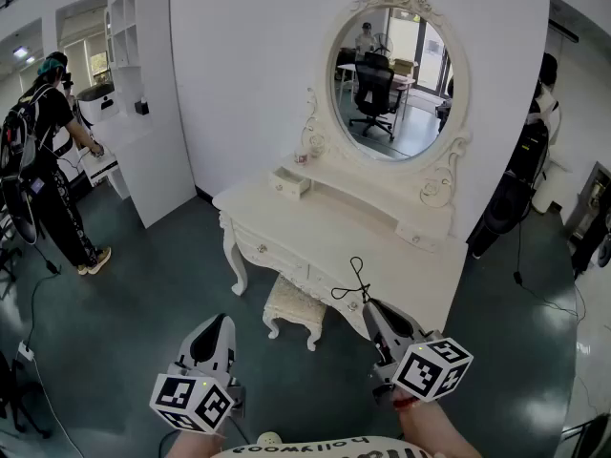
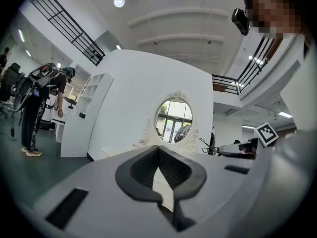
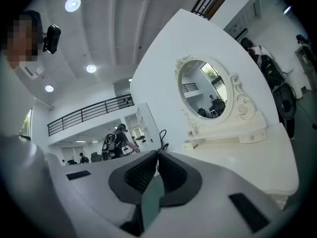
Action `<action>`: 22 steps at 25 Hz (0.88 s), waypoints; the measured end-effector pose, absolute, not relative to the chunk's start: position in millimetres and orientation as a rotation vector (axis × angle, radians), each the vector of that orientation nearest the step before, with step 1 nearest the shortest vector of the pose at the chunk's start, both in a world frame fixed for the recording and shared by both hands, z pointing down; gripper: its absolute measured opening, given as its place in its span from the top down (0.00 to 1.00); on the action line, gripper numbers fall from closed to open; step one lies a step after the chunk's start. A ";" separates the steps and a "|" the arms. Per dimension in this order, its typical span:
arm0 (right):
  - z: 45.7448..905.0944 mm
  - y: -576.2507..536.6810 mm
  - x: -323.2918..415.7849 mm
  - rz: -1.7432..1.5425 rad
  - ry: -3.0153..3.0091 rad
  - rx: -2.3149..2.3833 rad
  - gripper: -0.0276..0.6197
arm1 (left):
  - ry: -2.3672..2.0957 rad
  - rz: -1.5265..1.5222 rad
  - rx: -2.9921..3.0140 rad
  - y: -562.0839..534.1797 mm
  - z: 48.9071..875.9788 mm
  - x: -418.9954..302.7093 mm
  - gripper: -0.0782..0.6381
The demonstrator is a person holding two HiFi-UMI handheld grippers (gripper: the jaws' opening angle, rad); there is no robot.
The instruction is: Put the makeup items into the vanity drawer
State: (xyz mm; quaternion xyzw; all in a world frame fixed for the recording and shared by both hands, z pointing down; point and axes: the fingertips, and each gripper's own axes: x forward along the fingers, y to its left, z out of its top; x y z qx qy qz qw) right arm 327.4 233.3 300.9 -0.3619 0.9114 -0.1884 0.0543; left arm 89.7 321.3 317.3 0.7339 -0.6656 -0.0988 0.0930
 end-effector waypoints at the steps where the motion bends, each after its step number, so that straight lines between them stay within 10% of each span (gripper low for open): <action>1: 300.5 233.3 326.9 -0.573 2.769 -1.100 0.90 | -1.975 -0.293 2.180 321.1 316.3 89.2 0.88; 22: 311.2 240.2 239.7 -0.685 2.664 -1.085 0.90 | -1.921 -0.291 2.221 323.8 325.0 -3.6 0.88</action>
